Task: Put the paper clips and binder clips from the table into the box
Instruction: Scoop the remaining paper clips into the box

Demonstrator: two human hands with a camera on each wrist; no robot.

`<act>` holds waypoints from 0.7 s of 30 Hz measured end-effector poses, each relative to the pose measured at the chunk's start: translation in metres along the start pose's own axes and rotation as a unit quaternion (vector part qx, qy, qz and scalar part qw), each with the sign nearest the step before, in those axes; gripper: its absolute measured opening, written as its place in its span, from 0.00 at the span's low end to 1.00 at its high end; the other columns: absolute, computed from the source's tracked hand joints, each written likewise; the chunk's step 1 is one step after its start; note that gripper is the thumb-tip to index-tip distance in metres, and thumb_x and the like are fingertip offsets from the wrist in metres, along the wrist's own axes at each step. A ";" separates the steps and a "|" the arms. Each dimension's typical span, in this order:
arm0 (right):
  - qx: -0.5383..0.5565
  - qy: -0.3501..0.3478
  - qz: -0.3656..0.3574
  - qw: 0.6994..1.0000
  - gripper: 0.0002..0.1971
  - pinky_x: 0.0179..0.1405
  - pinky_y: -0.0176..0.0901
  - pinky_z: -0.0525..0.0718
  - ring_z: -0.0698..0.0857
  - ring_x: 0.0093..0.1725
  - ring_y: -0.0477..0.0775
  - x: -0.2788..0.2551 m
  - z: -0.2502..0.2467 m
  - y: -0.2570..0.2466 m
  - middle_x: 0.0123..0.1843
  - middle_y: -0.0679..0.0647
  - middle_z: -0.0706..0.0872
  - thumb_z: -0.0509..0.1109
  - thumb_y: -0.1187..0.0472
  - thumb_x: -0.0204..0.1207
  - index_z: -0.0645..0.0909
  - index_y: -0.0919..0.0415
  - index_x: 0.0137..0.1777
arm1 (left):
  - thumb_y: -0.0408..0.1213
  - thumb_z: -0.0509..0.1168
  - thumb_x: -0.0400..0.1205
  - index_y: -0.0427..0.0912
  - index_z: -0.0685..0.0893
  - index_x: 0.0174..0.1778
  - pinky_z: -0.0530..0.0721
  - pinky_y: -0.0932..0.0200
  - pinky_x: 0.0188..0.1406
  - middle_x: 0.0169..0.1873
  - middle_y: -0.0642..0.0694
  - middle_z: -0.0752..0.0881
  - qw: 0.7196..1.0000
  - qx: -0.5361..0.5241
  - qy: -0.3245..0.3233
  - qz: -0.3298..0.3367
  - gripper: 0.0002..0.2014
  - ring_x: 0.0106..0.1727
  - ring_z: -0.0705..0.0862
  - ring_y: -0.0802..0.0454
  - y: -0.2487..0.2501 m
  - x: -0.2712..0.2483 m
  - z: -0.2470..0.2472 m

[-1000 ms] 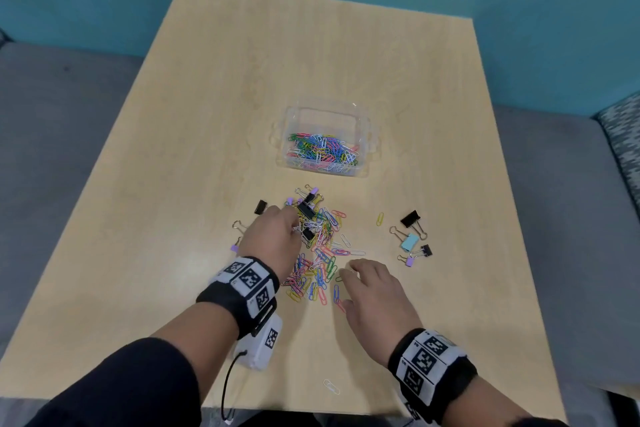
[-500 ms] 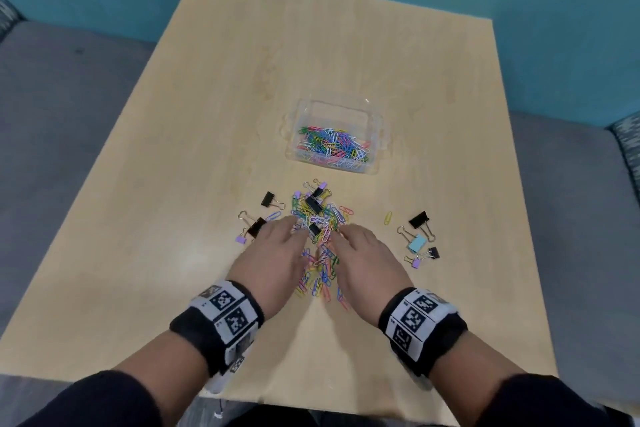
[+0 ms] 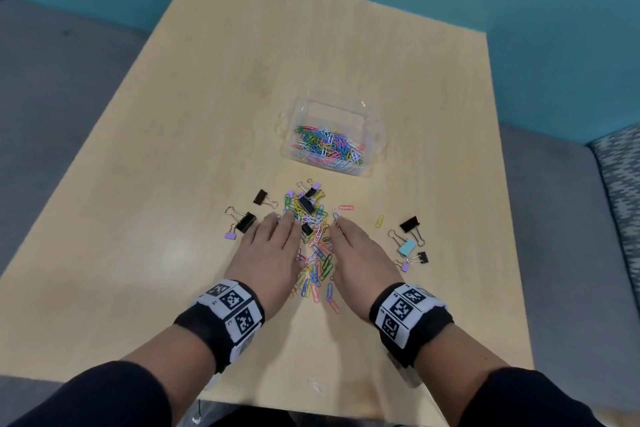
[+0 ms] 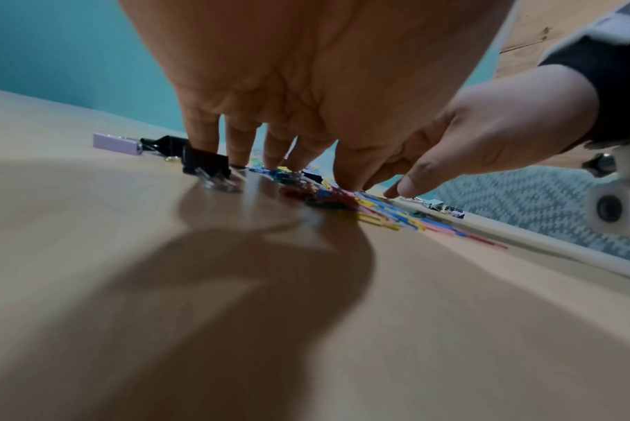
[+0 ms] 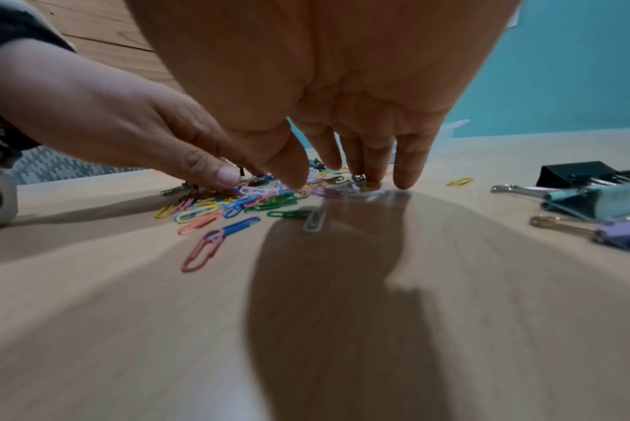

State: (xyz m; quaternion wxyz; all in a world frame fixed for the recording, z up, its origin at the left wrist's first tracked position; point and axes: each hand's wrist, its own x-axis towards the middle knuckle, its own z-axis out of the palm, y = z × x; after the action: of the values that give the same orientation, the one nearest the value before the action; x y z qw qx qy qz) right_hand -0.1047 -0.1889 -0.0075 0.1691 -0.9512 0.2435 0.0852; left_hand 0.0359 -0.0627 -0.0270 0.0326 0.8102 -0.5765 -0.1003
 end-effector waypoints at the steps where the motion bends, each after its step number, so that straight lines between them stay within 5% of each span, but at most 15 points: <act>1: -0.009 0.004 -0.002 1.000 0.32 0.72 0.56 0.73 0.67 0.78 0.64 0.000 0.002 0.001 0.78 0.65 0.68 0.63 0.69 0.70 0.65 0.66 0.77 | 0.51 0.51 0.81 0.36 0.72 0.73 0.74 0.39 0.67 0.73 0.38 0.74 1.000 0.005 -0.003 0.002 0.29 0.71 0.72 0.35 0.000 0.001 0.000; 9: -0.071 -0.044 -0.015 0.996 0.33 0.73 0.63 0.68 0.61 0.79 0.68 -0.012 0.002 -0.006 0.80 0.64 0.63 0.65 0.63 0.68 0.64 0.57 0.75 | 0.50 0.71 0.72 0.34 0.79 0.66 0.80 0.41 0.61 0.65 0.36 0.81 1.000 0.010 -0.018 0.020 0.30 0.64 0.79 0.34 0.005 -0.011 -0.008; 15: -0.082 -0.035 -0.027 0.996 0.38 0.72 0.63 0.69 0.62 0.78 0.68 -0.010 0.004 -0.013 0.81 0.63 0.62 0.66 0.62 0.69 0.58 0.58 0.80 | 0.50 0.70 0.73 0.37 0.79 0.65 0.83 0.43 0.55 0.68 0.39 0.78 1.000 -0.009 -0.022 0.010 0.28 0.62 0.79 0.38 0.008 -0.015 -0.006; 21: -0.096 -0.048 0.000 0.994 0.33 0.69 0.62 0.74 0.68 0.76 0.68 -0.027 0.008 -0.014 0.77 0.63 0.70 0.66 0.61 0.68 0.66 0.60 0.76 | 0.45 0.70 0.72 0.42 0.84 0.51 0.84 0.46 0.41 0.54 0.45 0.84 0.999 -0.015 -0.014 0.047 0.15 0.50 0.82 0.41 0.014 -0.012 -0.015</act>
State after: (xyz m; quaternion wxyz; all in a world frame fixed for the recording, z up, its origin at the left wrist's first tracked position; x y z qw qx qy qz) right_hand -0.1218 -0.1626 -0.0043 0.0890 -0.9579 0.2255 0.1536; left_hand 0.0224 -0.0566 -0.0084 0.0414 0.7800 -0.6129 -0.1192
